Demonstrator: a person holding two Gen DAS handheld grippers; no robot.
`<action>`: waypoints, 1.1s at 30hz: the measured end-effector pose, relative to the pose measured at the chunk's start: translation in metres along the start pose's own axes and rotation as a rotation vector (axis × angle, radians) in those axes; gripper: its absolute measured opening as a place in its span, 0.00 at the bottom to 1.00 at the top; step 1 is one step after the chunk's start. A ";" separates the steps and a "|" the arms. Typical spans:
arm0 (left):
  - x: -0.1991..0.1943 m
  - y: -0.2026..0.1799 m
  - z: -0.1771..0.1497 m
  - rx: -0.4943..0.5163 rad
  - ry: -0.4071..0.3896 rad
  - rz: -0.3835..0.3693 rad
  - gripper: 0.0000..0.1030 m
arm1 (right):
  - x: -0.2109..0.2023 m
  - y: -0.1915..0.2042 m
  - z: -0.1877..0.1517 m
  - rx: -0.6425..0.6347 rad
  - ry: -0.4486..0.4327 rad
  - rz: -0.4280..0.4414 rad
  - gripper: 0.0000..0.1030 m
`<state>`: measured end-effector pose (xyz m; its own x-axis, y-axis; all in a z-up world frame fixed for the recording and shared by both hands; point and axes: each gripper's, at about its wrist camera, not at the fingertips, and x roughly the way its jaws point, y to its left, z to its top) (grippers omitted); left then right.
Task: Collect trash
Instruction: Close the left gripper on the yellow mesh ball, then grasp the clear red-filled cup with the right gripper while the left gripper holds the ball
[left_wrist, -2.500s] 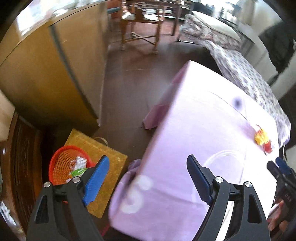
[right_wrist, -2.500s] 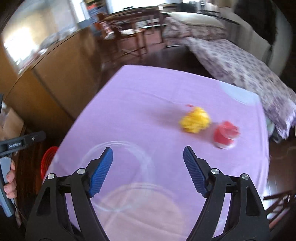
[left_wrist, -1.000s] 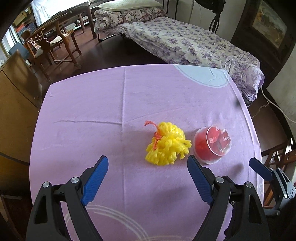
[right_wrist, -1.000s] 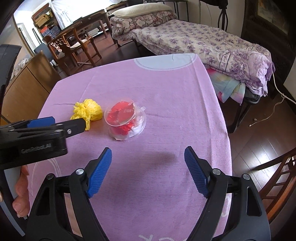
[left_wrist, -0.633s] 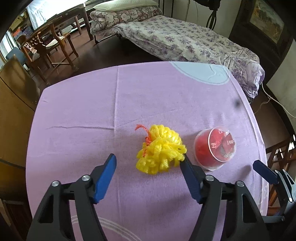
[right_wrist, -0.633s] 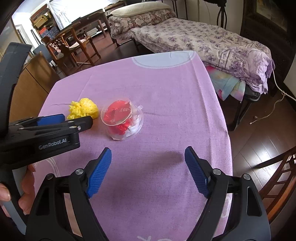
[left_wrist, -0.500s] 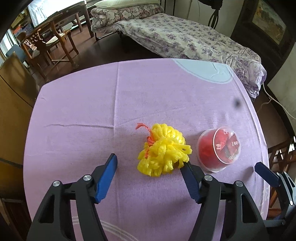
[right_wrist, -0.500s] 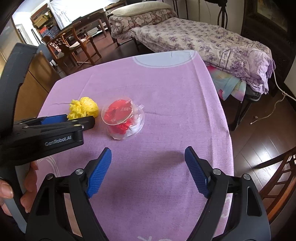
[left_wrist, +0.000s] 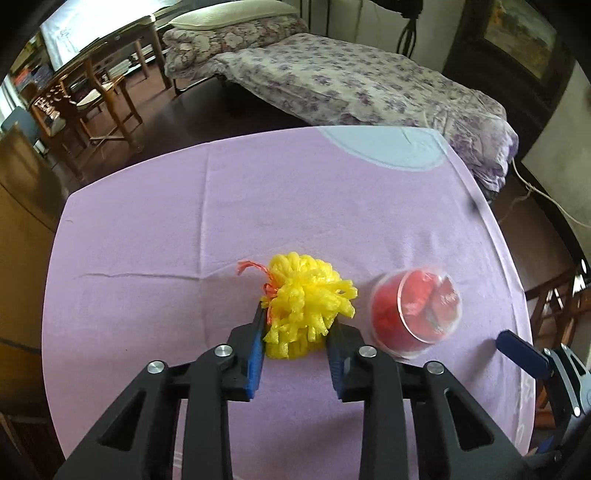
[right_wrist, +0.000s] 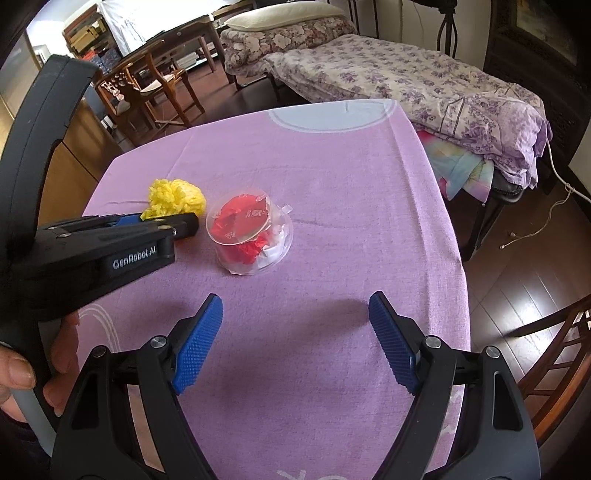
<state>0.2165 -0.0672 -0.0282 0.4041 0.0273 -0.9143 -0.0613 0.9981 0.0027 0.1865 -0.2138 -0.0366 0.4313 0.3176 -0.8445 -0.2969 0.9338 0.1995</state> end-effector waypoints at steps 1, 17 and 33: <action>0.000 0.000 0.000 -0.001 0.001 -0.001 0.24 | 0.000 0.000 0.000 0.001 0.000 0.001 0.77; -0.054 0.048 -0.041 -0.128 -0.035 -0.030 0.23 | 0.002 0.003 -0.001 -0.014 -0.003 -0.017 0.79; -0.073 0.083 -0.057 -0.198 -0.056 -0.052 0.23 | 0.025 0.030 0.025 -0.047 -0.033 -0.074 0.80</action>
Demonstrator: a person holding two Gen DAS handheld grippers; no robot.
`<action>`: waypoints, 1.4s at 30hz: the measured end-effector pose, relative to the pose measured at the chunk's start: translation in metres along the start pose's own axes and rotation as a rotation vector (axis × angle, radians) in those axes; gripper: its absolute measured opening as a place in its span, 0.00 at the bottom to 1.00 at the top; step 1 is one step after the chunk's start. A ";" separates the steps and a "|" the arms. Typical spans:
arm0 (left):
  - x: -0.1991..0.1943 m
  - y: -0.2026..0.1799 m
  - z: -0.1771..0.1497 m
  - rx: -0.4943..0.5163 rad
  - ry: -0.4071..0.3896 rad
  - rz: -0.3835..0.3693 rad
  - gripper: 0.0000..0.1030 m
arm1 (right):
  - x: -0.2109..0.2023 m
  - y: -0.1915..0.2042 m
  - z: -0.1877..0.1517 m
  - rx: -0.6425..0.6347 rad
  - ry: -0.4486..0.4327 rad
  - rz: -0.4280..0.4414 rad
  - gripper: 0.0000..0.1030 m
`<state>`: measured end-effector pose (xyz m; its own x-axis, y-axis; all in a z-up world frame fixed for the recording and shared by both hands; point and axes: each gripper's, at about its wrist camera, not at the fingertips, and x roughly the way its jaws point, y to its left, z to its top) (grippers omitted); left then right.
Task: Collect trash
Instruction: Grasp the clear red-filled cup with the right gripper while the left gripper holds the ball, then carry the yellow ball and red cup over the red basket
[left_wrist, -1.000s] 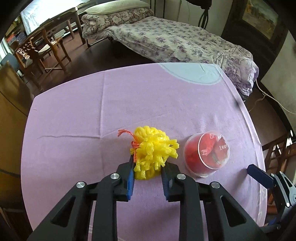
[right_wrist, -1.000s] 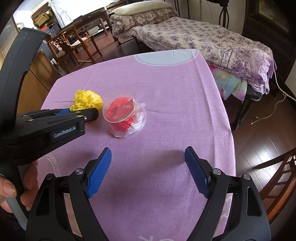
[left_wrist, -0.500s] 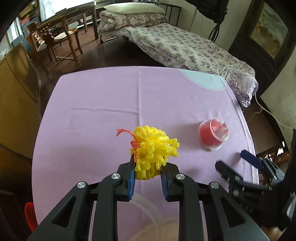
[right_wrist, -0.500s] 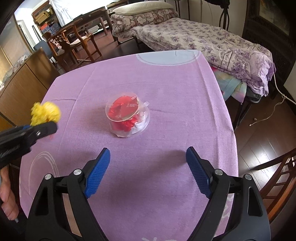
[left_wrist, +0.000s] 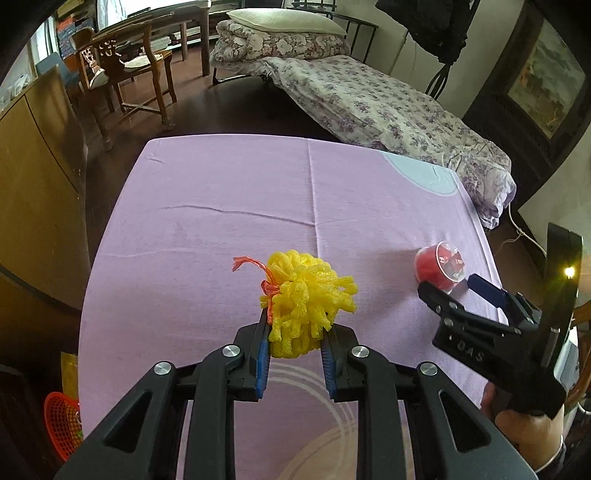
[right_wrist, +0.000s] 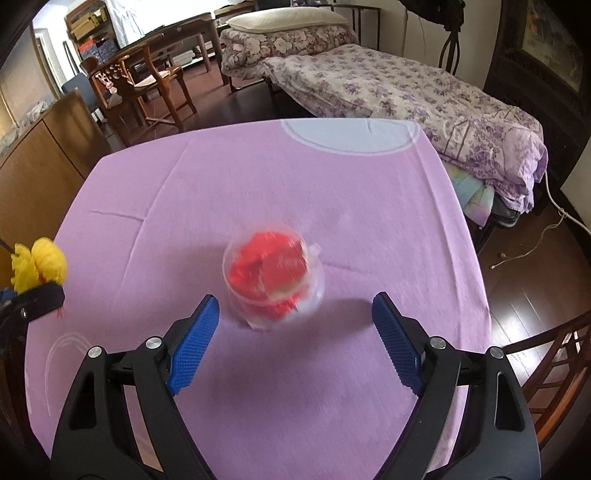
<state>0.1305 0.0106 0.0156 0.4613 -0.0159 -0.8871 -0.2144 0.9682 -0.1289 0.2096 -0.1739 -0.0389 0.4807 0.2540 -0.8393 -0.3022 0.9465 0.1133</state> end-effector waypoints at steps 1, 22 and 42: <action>0.000 0.001 0.000 -0.003 0.001 -0.001 0.23 | 0.001 0.001 0.002 0.002 -0.006 0.006 0.80; -0.002 0.005 -0.003 -0.016 0.008 0.025 0.23 | 0.000 0.020 0.006 -0.071 -0.010 -0.046 0.55; -0.060 0.064 -0.061 -0.147 -0.005 0.047 0.23 | -0.083 0.092 -0.053 -0.186 -0.041 0.153 0.55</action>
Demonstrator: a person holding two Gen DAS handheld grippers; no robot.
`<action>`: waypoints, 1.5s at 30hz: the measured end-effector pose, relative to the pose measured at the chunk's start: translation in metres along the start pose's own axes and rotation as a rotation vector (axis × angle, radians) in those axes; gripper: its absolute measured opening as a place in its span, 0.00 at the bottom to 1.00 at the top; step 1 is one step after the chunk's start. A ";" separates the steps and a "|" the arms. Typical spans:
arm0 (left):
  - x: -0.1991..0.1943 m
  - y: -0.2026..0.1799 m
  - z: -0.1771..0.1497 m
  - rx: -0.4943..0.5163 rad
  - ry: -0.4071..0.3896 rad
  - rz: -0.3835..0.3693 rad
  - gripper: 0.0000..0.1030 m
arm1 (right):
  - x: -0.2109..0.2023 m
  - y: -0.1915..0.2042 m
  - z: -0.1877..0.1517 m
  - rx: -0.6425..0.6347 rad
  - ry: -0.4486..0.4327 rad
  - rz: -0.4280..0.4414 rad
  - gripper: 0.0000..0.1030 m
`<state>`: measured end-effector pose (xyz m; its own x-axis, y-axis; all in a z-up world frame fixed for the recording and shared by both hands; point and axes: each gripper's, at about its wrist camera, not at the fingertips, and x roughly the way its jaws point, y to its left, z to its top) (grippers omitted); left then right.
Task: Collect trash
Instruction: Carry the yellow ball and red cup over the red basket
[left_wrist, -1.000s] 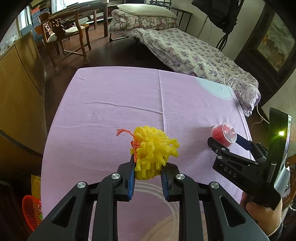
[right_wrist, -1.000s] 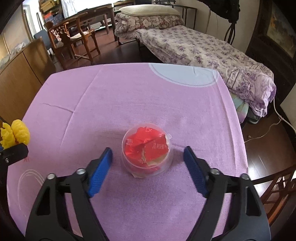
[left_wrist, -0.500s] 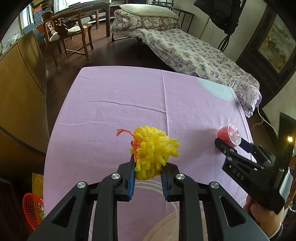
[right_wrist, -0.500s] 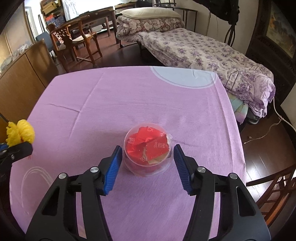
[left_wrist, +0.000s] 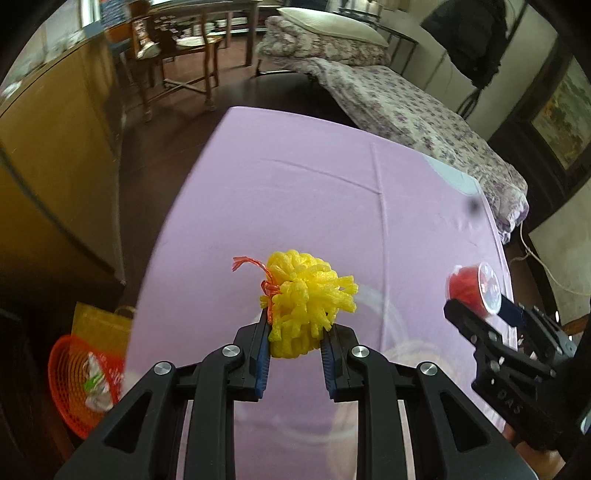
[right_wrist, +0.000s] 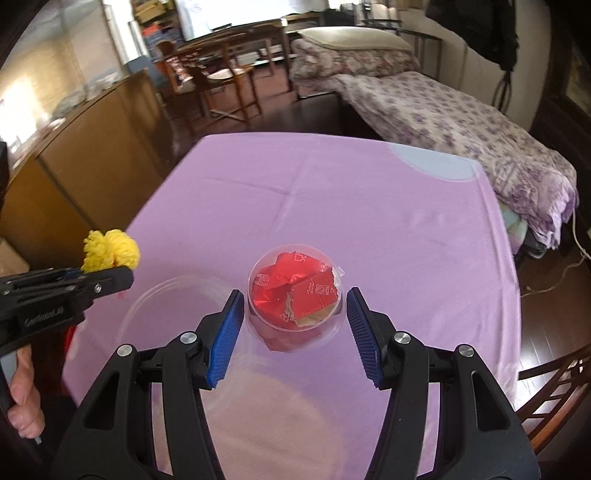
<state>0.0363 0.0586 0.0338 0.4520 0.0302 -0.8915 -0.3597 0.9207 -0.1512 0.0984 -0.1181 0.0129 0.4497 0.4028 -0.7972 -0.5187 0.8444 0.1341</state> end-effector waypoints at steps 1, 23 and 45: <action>-0.006 0.008 -0.004 -0.016 -0.005 0.003 0.23 | -0.003 0.006 -0.002 -0.009 0.001 0.005 0.55; -0.105 0.151 -0.061 -0.273 -0.114 0.061 0.23 | -0.059 0.206 -0.011 -0.424 -0.018 0.223 0.55; -0.109 0.327 -0.109 -0.663 -0.079 0.165 0.23 | -0.005 0.381 -0.032 -0.788 0.179 0.388 0.55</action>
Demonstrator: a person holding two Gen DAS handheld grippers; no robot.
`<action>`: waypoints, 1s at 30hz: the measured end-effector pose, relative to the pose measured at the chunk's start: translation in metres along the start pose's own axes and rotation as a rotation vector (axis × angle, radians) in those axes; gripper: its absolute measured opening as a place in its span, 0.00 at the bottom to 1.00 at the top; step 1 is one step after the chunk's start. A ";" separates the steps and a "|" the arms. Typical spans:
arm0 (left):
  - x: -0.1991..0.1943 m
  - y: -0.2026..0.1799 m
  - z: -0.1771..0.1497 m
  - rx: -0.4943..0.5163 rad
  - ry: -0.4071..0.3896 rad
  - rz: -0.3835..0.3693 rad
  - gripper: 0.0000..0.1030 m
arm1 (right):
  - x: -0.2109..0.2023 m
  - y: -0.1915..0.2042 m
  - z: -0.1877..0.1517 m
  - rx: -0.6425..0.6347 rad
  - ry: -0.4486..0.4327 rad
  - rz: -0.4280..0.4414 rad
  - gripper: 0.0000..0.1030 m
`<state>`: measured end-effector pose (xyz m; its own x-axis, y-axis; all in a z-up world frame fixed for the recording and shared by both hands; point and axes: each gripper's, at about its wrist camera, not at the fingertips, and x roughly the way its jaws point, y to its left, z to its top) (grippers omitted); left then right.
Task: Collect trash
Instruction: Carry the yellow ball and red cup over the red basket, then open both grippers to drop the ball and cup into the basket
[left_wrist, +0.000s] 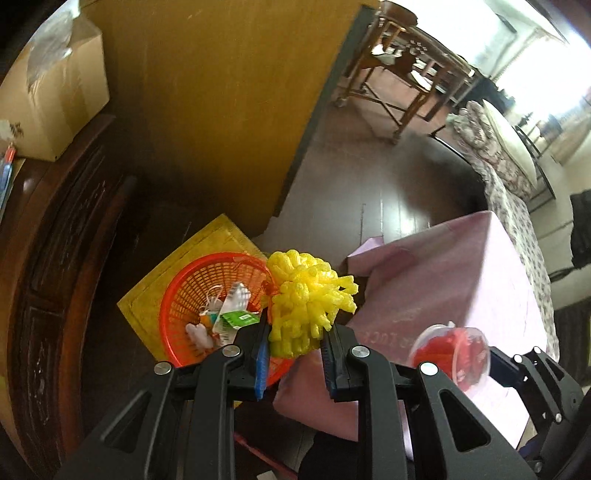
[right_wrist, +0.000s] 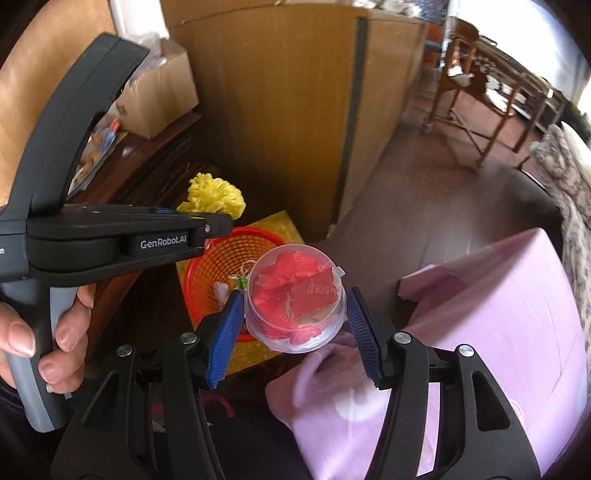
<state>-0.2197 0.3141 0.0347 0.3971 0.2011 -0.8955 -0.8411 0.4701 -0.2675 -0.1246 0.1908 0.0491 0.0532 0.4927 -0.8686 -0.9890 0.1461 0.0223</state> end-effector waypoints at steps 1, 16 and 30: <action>0.002 0.003 0.001 -0.008 0.006 0.002 0.23 | 0.005 0.003 0.002 -0.012 0.011 0.009 0.55; 0.059 0.055 0.006 -0.160 0.123 0.040 0.23 | 0.078 0.027 0.022 -0.112 0.163 0.095 0.55; 0.083 0.075 0.002 -0.228 0.183 0.071 0.24 | 0.116 0.050 0.024 -0.188 0.252 0.118 0.55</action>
<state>-0.2487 0.3677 -0.0585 0.2786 0.0588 -0.9586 -0.9335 0.2513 -0.2559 -0.1645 0.2757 -0.0383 -0.0757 0.2654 -0.9612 -0.9957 -0.0719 0.0586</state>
